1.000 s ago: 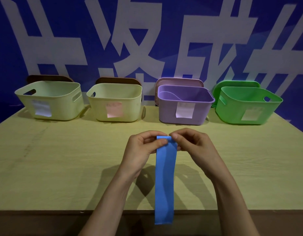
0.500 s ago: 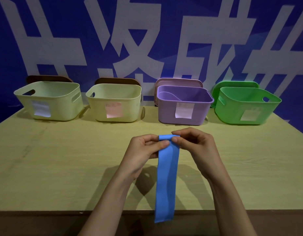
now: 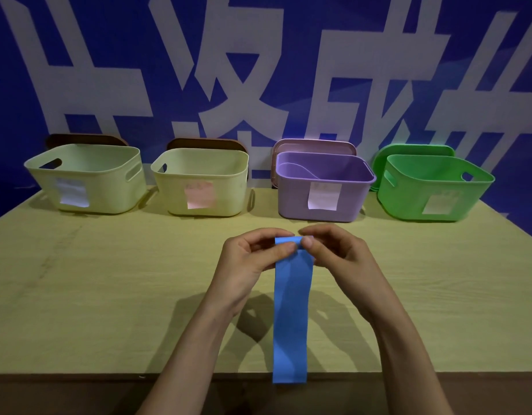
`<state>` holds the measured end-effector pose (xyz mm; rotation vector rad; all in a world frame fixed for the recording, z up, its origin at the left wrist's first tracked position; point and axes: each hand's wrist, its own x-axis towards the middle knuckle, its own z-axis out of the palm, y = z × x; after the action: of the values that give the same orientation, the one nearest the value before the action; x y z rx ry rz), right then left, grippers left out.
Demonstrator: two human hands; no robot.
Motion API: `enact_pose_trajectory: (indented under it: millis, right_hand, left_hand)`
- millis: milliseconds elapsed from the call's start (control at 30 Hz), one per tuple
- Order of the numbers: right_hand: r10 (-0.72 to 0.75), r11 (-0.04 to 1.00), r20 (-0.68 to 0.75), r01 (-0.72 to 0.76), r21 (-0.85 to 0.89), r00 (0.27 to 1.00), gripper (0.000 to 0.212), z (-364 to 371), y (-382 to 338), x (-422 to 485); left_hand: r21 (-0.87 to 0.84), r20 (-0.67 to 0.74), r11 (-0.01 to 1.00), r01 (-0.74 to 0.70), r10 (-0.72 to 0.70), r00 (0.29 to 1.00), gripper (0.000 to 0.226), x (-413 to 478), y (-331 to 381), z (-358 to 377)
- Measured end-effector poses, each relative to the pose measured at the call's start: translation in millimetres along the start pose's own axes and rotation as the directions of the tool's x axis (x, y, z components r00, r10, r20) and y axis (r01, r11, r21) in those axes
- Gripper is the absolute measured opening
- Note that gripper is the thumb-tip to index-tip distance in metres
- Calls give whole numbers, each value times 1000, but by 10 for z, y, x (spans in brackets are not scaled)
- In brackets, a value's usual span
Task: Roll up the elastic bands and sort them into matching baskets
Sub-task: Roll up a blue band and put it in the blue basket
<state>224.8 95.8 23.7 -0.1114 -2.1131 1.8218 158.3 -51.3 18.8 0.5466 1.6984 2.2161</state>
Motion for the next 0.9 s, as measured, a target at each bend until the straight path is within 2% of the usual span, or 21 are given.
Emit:
enact_pose_trajectory:
  millis: [100, 233, 367, 433, 533, 900]
  right_hand:
    - [-14, 1000, -7, 14, -25, 1000, 7, 19, 19, 11]
    - [-24, 1000, -51, 24, 1, 998, 7, 37, 37, 18]
    - [-19, 998, -84, 24, 59, 996, 6, 81, 60, 25]
    - [-20, 995, -105, 30, 95, 994, 8, 78, 56, 30]
    - [-21, 992, -106, 34, 122, 994, 9, 67, 43, 34]
    - [-62, 995, -72, 67, 80, 995, 27, 27, 5, 19]
  left_hand:
    - [9, 0, 1000, -13, 13, 1000, 18, 12, -6, 2]
    - [56, -17, 998, -20, 21, 1000, 18, 25, -9, -4]
    - [51, 1, 997, 56, -57, 998, 25, 23, -35, -18]
    - [99, 22, 988, 115, -118, 993, 28, 8, -48, -17]
    - [90, 21, 982, 168, -170, 985, 18, -15, -46, -17]
    - [6, 23, 990, 144, -144, 989, 23, -25, 32, 1]
